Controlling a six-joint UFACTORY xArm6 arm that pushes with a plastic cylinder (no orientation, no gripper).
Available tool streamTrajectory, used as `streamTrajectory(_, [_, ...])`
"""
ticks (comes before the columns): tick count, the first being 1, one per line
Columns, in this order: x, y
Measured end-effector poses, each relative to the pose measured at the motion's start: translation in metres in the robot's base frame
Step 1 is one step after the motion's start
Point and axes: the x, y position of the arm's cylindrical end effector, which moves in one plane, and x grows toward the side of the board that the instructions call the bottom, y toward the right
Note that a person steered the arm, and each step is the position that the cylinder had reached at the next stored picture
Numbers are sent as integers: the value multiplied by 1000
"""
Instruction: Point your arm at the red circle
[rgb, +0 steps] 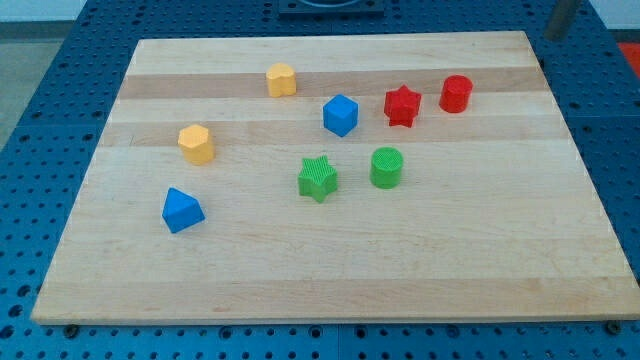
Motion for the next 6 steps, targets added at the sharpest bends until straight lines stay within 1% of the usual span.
streamTrajectory(6, [0,2])
